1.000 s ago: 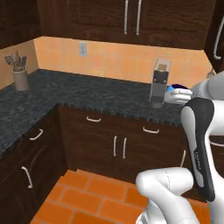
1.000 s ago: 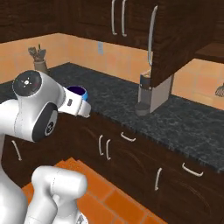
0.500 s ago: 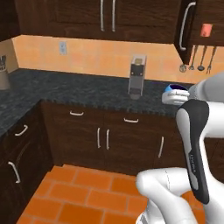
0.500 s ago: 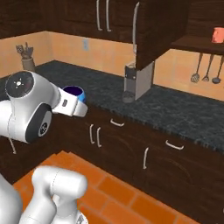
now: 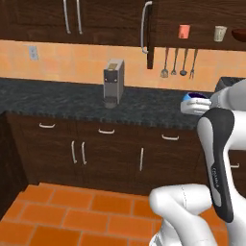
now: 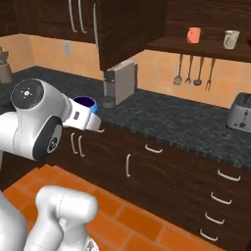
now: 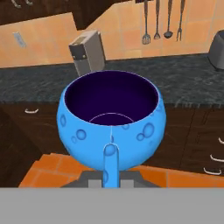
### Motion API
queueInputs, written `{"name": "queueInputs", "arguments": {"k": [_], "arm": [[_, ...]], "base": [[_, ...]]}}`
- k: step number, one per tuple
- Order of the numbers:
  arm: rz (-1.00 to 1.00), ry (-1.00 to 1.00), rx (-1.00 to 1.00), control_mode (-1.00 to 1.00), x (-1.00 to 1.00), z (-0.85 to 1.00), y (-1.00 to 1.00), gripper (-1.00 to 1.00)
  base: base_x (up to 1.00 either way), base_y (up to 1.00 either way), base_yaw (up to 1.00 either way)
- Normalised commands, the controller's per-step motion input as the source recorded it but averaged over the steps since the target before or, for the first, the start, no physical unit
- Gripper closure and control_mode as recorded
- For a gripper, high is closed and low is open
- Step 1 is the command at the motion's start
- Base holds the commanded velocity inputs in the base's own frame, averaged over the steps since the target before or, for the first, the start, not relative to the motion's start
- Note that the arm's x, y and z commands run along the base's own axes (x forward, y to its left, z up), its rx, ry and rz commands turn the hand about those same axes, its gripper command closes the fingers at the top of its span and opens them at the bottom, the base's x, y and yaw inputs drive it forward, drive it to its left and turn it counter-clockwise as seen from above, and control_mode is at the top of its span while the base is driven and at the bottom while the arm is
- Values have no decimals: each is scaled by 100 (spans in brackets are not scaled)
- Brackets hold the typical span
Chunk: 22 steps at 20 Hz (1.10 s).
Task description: Gather all objects into one cabinet and sort the glasses and bowls to opposite sides.
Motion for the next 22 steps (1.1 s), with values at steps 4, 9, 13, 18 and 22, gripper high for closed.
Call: {"name": "queueInputs", "arguments": {"k": [4,9,13,18,22], "arm": [[0,0,0,100,0,0,0,100],[0,0,0,100,0,0,0,100],[0,0,0,100,0,0,0,100],[0,0,0,100,0,0,0,100],[0,0,0,100,0,0,0,100]], "base": [[60,-52,-19],[79,-61,-29],[68,-81,-34],[57,-38,-27],[65,16,-10]]}}
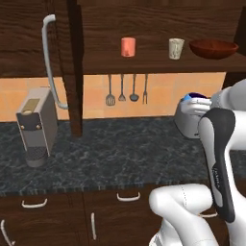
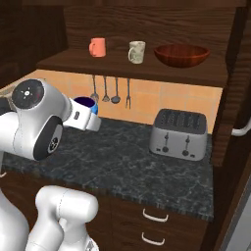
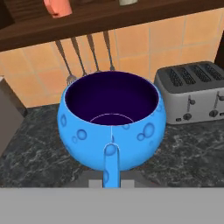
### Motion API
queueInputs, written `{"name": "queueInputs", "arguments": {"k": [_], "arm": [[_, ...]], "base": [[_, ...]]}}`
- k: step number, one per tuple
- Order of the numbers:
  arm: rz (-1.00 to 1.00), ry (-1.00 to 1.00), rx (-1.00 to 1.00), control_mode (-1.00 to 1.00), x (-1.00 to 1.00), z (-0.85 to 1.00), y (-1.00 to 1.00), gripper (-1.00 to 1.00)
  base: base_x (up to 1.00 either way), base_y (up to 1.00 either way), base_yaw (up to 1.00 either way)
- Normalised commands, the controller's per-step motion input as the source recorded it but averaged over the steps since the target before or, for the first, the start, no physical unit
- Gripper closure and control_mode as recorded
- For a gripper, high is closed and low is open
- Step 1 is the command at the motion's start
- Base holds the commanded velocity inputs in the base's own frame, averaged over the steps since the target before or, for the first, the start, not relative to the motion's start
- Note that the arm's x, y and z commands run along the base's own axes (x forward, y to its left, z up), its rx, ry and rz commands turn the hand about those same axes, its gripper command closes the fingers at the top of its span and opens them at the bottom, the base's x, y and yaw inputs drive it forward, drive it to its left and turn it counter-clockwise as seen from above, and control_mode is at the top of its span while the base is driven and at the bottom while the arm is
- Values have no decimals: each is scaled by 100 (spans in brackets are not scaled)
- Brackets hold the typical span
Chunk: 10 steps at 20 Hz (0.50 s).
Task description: Gather all objects into one cabinet and sort the glasses and bowls to opposite sides.
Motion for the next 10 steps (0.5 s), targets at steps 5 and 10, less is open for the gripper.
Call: {"name": "queueInputs", "arguments": {"k": [5,10], "arm": [[0,0,0,100,0,0,0,100],[0,0,0,100,0,0,0,100]], "base": [[97,5,-10],[100,1,-10]]}}
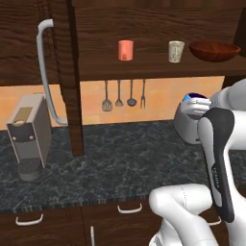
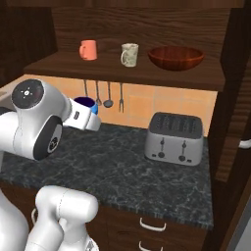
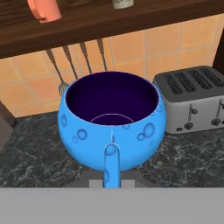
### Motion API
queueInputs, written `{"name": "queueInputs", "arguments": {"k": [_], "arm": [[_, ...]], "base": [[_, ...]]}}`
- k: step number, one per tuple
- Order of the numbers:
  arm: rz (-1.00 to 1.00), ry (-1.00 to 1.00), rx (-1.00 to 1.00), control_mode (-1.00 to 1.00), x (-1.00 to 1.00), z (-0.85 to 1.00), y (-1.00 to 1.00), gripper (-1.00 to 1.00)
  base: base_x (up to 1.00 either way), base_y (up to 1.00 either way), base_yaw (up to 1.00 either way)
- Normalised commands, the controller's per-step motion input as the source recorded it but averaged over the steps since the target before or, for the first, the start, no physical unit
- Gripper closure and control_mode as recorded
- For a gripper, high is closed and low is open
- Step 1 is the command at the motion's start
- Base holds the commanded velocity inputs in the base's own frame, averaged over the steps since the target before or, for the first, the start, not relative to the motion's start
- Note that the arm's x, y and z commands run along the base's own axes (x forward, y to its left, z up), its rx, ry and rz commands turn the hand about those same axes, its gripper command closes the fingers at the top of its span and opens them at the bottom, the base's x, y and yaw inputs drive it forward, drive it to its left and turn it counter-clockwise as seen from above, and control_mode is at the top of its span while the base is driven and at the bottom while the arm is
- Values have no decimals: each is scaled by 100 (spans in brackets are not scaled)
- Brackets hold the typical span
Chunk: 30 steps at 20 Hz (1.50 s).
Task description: Gather all objects into one cabinet and sort the glasses and bowls to opposite sides.
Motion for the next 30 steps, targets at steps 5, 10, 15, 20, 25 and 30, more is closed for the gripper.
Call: {"name": "queueInputs", "arguments": {"k": [5,10,15,20,25,30], "arm": [[0,0,0,100,0,0,0,100],[-1,-6,0,-100,23,0,0,100],[0,-12,0,-100,0,0,0,100],[0,-12,0,-100,-28,3,0,100],[0,5,-11,-100,-12,42,0,100],[0,10,-15,-100,0,63,0,100]], "base": [[74,0,-4],[8,0,0],[0,0,0],[0,0,0],[0,0,0],[0,0,0]]}}
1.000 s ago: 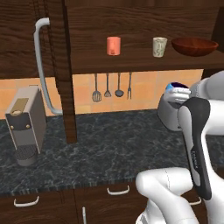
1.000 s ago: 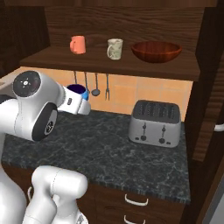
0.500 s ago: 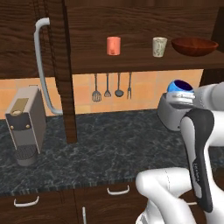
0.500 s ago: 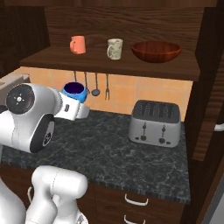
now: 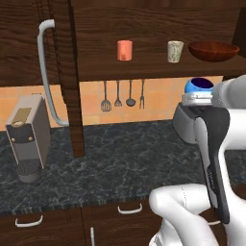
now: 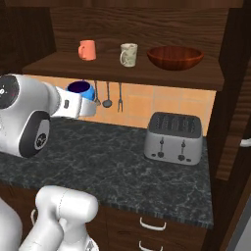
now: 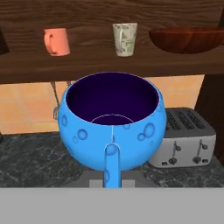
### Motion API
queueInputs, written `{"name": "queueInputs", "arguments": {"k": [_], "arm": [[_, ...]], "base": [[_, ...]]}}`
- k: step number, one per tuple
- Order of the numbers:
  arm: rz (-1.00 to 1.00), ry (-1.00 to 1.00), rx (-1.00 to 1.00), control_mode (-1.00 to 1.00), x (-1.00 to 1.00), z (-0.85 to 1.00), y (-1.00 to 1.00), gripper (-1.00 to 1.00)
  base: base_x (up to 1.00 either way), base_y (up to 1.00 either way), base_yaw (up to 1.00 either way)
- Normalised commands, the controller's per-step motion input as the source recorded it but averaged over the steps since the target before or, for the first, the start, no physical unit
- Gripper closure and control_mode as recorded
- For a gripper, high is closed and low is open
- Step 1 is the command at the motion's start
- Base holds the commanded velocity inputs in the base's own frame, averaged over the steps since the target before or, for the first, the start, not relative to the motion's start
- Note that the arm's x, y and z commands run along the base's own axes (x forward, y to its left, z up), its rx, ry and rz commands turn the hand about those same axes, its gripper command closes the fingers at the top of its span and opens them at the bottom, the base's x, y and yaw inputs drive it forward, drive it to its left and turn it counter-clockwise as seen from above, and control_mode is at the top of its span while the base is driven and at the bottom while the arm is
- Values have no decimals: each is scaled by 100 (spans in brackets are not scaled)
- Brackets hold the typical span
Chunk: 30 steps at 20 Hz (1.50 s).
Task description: Gather all objects into one cabinet and sort the glasses and bowls to opposite sides.
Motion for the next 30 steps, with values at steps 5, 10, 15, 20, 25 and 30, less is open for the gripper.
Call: {"name": "queueInputs", "arguments": {"k": [5,10,15,20,25,30], "arm": [[3,0,0,-100,46,35,0,100],[1,0,0,-100,58,9,0,100],[0,0,0,-100,45,4,0,100],[0,0,0,-100,53,1,0,100],[0,0,0,-100,55,0,0,100],[4,0,0,-100,45,0,3,100]], "base": [[0,0,0],[0,0,0],[0,0,0],[0,0,0],[0,0,0],[0,0,0]]}}
